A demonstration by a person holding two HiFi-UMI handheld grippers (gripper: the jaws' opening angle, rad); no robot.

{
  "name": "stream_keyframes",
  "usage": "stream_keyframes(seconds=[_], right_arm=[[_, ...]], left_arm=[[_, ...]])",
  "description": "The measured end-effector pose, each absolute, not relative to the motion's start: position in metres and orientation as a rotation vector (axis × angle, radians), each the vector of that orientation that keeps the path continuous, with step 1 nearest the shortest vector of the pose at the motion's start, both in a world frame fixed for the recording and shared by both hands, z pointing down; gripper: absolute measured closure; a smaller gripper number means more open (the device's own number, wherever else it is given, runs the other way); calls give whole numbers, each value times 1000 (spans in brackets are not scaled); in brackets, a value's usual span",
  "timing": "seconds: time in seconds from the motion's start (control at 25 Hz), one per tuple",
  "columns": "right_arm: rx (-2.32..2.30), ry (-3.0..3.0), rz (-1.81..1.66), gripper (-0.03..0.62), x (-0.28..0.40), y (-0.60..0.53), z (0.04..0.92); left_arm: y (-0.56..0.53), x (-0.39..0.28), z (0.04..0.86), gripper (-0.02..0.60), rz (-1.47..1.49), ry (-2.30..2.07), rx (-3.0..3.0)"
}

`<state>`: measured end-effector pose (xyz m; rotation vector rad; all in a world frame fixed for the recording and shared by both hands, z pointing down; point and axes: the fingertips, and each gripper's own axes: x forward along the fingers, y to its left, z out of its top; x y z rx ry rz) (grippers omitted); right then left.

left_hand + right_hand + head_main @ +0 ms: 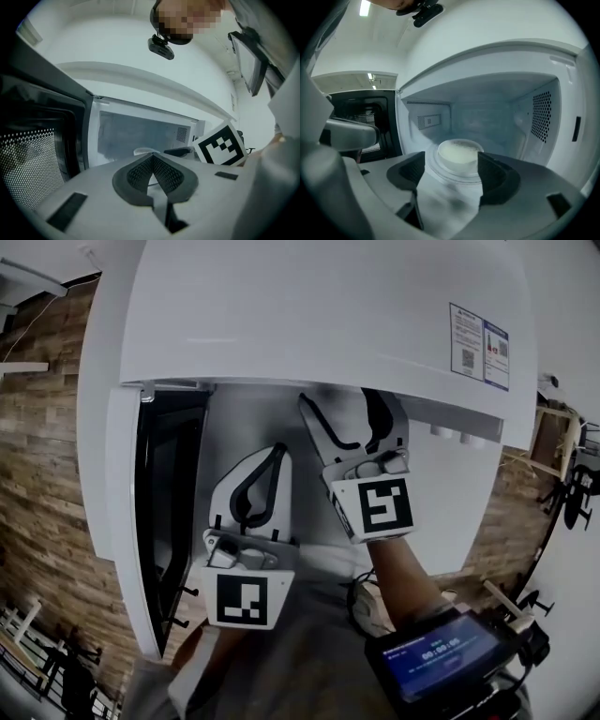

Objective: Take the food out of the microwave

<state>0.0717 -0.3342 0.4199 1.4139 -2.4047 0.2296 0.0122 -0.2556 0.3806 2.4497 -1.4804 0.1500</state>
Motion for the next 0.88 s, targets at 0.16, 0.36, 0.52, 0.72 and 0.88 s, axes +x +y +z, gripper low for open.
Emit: stream_keyframes(seconds=[0.16, 0.36, 0.52, 0.72, 0.88], right_arm=[[1444, -2346, 248, 155, 72, -346, 435], [1495, -2311, 258, 97, 73, -370, 445], [1508, -2308, 252, 77, 70, -390, 445], [1493, -2309, 266, 71, 64, -398, 453], [1503, -2280, 228, 74, 64, -401, 456]], left_arm=[[-260, 10, 388, 575, 159, -1469, 2439], [-262, 4, 401, 575, 174, -1469, 2396], [-265, -1, 406, 575, 179, -1470, 2374], [-266, -5, 410, 575, 173, -1464, 2354], [-265, -7, 410, 575, 161, -1460, 2340]])
